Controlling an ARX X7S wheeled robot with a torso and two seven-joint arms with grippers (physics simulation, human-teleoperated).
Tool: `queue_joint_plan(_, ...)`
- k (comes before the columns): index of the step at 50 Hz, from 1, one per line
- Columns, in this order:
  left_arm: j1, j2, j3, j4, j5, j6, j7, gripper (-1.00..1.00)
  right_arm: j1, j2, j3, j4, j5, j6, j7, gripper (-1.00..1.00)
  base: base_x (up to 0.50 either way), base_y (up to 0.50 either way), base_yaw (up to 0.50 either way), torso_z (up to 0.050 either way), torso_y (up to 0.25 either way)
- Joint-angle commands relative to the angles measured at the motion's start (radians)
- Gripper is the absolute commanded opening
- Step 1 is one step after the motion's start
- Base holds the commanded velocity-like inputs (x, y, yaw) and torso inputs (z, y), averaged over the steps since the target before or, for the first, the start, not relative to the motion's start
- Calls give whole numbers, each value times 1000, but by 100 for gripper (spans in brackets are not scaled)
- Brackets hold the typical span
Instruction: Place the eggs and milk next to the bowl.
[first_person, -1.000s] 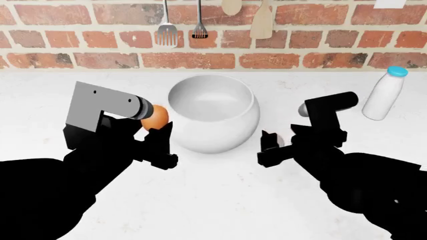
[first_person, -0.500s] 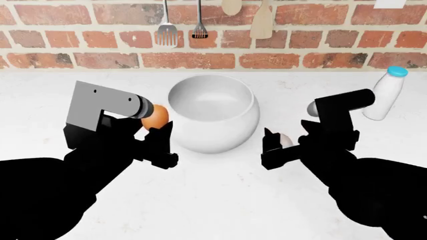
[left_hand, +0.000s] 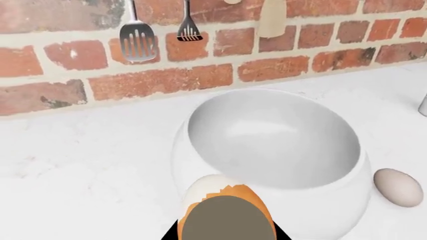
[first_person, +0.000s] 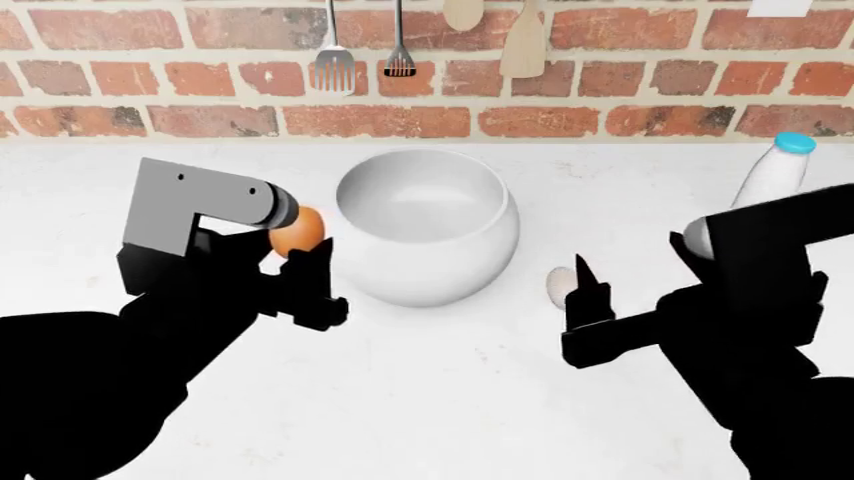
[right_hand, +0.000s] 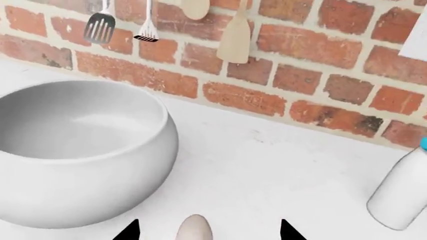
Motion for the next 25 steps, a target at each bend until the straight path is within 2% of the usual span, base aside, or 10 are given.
queue_joint_plan(1, -1, -5, 10, -15, 5, 5, -25, -100, -27, 81, 46, -107, 131, -16, 147, 100, 0, 0, 0, 0, 0)
queue_joint_plan(7, 3, -7, 31, -34, 29, -7, -29, -100, -47, 103, 58, -125, 156, -31, 175, 100, 0, 0, 0, 0, 0)
queue_joint_plan(12, 30, -12, 52, -70, 122, -1, 33, -100, -71, 106, 69, -130, 147, -41, 172, 100, 0, 0, 0, 0, 0)
queue_joint_plan(25, 3, 22, 108, -179, 208, -2, 93, -100, -59, 87, 51, -109, 119, -31, 142, 100, 0, 0, 0, 0, 0)
